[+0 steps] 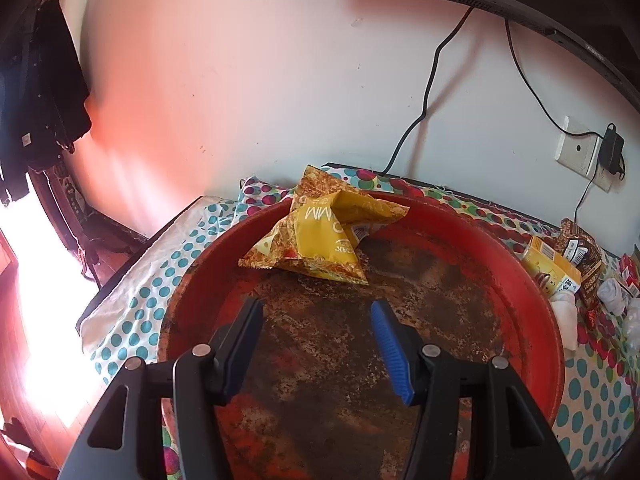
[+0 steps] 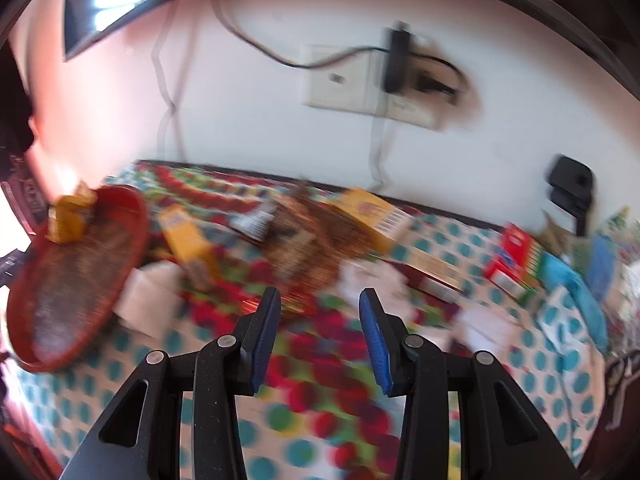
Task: Organize objects
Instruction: 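Carry the clear plastic bag with the right tool toward the red tray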
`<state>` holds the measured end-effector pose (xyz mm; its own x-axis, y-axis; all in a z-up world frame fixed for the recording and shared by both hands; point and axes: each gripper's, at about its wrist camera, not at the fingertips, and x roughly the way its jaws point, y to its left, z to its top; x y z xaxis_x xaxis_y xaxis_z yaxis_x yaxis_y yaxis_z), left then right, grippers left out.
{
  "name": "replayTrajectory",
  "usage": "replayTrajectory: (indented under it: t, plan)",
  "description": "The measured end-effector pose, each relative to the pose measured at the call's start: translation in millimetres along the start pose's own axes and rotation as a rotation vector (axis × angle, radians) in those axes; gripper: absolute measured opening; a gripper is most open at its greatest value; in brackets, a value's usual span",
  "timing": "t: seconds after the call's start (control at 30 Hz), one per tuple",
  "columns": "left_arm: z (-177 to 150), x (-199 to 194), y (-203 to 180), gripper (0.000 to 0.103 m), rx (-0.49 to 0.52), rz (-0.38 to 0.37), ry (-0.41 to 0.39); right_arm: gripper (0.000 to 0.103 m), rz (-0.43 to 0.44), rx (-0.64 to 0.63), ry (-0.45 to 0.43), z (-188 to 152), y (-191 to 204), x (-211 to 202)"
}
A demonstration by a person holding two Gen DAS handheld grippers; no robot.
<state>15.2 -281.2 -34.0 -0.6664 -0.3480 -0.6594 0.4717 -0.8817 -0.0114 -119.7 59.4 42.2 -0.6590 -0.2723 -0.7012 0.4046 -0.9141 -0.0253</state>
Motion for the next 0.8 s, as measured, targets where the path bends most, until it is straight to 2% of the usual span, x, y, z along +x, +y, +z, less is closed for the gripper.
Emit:
replayTrajectory:
  t: [0.13, 0.23, 0.4, 0.53, 0.67, 0.73, 0.8]
  plan:
    - [1.2, -4.5, 11.2, 0.058, -0.097, 0.034, -0.018, 0.039, 0.143, -0.035, -0.008, 27.0, 63.1, 2.8]
    - [-0.4, -4.7, 23.3, 0.058, -0.173, 0.079, -0.016, 0.039, 0.218, -0.063, 0.011, 42.5, 108.4, 14.1]
    - [-0.4, -2.1, 44.2, 0.058, -0.247, 0.129, -0.008, 0.039, 0.290, -0.120, 0.054, 60.6, 176.2, 37.1]
    - [-0.4, -5.0, 56.9, 0.058, -0.277, 0.169, -0.035, 0.039, 0.302, -0.166, 0.100, 66.9, 221.1, 65.1]
    - [-3.5, -3.3, 58.4, 0.058, -0.287, 0.132, -0.018, 0.039, 0.299, -0.164, 0.081, 65.4, 232.0, 68.5]
    - [-3.5, -2.7, 53.8, 0.058, -0.263, 0.124, -0.017, 0.044, 0.279, -0.121, 0.061, 58.5, 213.1, 60.6]
    - [-2.6, -3.2, 48.3, 0.058, -0.251, 0.117, -0.021, 0.051, 0.206, -0.105, 0.041, 43.3, 176.0, 50.9]
